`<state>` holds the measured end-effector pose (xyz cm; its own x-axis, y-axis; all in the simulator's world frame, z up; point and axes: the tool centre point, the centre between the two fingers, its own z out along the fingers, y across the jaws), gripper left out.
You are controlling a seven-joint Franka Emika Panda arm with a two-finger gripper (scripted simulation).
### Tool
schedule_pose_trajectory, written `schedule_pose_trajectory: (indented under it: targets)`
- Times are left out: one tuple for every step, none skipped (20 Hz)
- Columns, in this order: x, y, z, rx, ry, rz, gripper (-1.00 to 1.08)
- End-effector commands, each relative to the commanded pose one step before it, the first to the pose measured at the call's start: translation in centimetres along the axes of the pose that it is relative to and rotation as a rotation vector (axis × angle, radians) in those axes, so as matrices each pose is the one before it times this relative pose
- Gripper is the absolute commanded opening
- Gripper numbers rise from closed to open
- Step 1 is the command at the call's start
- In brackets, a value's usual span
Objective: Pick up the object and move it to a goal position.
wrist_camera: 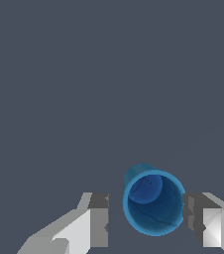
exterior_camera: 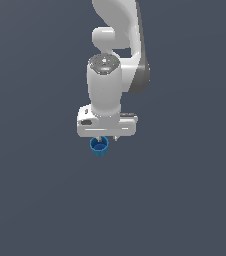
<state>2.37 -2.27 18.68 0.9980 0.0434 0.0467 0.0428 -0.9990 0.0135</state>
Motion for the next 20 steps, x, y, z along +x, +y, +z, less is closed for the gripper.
schedule_pose_trajectory:
  targets:
    - [-0.025,0.153,0.268,-0.00327,-0.00879,-0.02993,0.28]
    - [-0.012,0.075,0.13,-0.00154,-0.00436,-0.01508,0.28]
    - [-0.014,0.081,0.143,-0.00162,-0.00481,-0.01653,0.28]
    - [-0.017,0.089,0.156,-0.00167,-0.00526,-0.01797,0.28]
    - [-0.02,0.095,0.169,-0.00171,-0.00572,-0.01942,0.28]
    - [-0.023,0.104,0.181,-0.00172,-0.00618,-0.02085,0.28]
    - [-0.027,0.111,0.194,-0.00171,-0.00665,-0.0223,0.28]
    - [-0.031,0.118,0.207,-0.00166,-0.00711,-0.02374,0.28]
    - [-0.036,0.125,0.22,-0.00159,-0.00759,-0.02517,0.28]
    - [-0.042,0.132,0.233,-0.00148,-0.00806,-0.02661,0.28]
    - [-0.048,0.138,0.246,-0.00134,-0.00851,-0.02796,0.28]
    - [-0.052,0.139,0.249,-0.00112,-0.00866,-0.02832,0.28]
    - [-0.056,0.139,0.249,-0.00089,-0.00868,-0.02828,0.28]
    - [-0.06,0.138,0.25,-0.00065,-0.00869,-0.02824,0.28]
    - [-0.063,0.137,0.25,-0.00042,-0.0087,-0.02822,0.28]
    - [-0.068,0.136,0.25,-0.00018,-0.0087,-0.02817,0.28]
    - [-0.071,0.135,0.251,0.00005,-0.0087,-0.02814,0.28]
    - [-0.075,0.133,0.251,0.00029,-0.00868,-0.02811,0.28]
    - [-0.079,0.132,0.251,0.00052,-0.00866,-0.02807,0.28]
    - [-0.083,0.131,0.251,0.00075,-0.00864,-0.02803,0.28]
